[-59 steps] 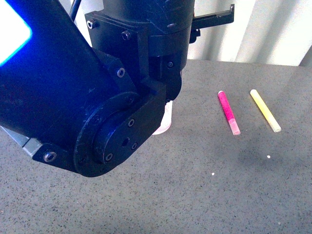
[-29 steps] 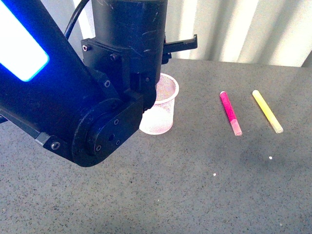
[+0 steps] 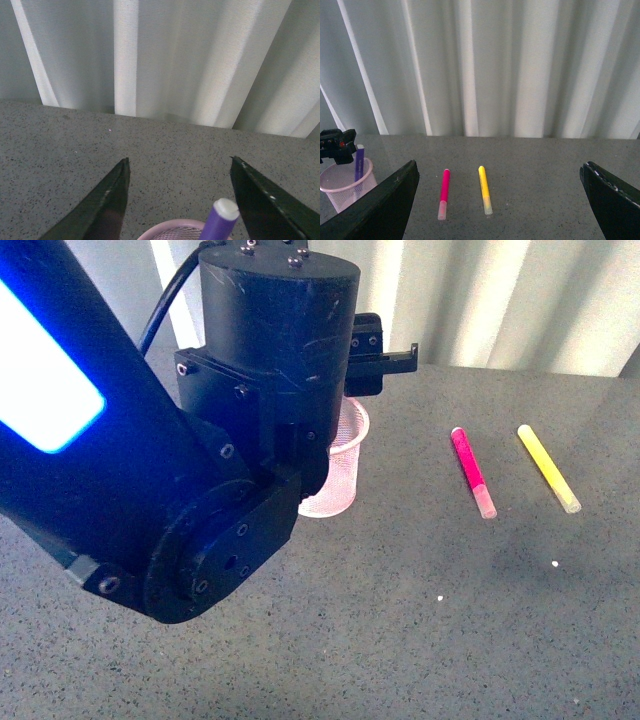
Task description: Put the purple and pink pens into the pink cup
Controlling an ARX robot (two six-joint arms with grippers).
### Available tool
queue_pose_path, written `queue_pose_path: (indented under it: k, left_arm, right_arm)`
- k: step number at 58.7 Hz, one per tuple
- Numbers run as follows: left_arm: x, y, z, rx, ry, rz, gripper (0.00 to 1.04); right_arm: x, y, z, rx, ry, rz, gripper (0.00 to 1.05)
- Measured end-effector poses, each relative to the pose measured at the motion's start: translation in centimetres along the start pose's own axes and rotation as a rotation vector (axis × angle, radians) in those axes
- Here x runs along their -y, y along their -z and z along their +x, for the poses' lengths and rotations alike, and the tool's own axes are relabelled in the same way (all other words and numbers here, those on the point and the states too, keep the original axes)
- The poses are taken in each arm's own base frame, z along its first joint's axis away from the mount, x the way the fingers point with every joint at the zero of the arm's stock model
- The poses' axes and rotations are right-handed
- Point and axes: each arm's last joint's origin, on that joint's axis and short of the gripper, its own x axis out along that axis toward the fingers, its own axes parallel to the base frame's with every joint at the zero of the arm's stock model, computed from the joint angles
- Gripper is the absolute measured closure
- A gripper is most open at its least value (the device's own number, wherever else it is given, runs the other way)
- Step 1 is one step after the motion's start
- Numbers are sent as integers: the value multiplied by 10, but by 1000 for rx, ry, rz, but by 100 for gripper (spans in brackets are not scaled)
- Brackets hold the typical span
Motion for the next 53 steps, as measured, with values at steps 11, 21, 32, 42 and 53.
queue_pose_path:
  k: [11,21,32,42,53]
  left_arm:
    - [-5,-36,-14,-108,51,129,9]
    - [-28,-60,-37,-326,80,258,7]
    - [-51,-76,-62,-442,61,247,7]
    - [-51,-78,-62,-439,66,232,7]
    - [-95,-71,-93,-14,-11,146,40]
  right_arm:
    - [0,0,0,0,0,0,7]
    - [0,0,0,0,0,0,7]
    - [0,0,0,0,0,0,7]
    - [0,0,0,0,-1,0,7]
    - [0,0,0,0,1,0,7]
